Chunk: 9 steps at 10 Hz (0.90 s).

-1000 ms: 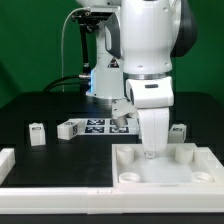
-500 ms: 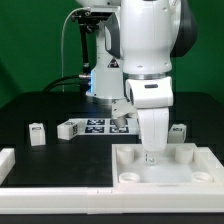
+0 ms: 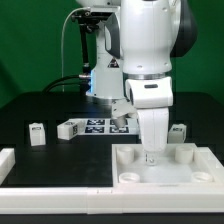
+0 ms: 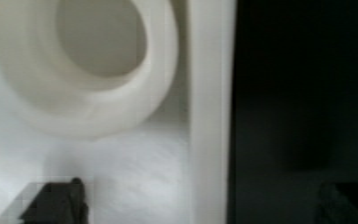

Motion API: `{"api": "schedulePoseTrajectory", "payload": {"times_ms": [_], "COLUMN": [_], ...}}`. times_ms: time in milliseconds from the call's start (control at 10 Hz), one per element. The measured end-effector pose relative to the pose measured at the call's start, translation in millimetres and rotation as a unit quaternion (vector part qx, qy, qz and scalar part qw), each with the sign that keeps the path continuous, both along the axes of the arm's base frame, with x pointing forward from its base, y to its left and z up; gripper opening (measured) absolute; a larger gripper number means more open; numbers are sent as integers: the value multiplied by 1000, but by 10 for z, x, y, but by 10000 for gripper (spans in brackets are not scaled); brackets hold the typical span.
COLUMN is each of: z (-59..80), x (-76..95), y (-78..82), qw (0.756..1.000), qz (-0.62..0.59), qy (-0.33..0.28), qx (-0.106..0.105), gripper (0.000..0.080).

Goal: Assemble one leg

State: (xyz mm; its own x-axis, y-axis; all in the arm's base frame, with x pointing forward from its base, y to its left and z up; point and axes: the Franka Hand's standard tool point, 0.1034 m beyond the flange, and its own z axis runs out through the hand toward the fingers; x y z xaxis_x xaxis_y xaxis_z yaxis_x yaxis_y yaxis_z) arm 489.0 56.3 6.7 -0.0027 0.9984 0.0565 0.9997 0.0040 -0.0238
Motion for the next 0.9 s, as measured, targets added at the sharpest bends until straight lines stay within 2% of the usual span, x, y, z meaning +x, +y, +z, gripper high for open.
{"api": "schedulePoseTrajectory", "payload": {"times_ms": [100, 200, 400, 500, 600, 800, 900], "z": [9, 82, 276, 396, 454, 415, 414], "x": [-5, -60, -206, -220, -209, -229, -230], "y": [0, -8, -8, 35, 64, 51, 58], "qw": [1000, 1000, 999, 998, 998, 996, 991], "qz": [-5, -24, -47, -56, -60, -81, -129], "qy": [-1, -4, -18, -25, -30, -25, -22], "qx": [0, -2, -6, -8, -8, -8, -6], "gripper": [649, 649, 649, 649, 649, 649, 649]}}
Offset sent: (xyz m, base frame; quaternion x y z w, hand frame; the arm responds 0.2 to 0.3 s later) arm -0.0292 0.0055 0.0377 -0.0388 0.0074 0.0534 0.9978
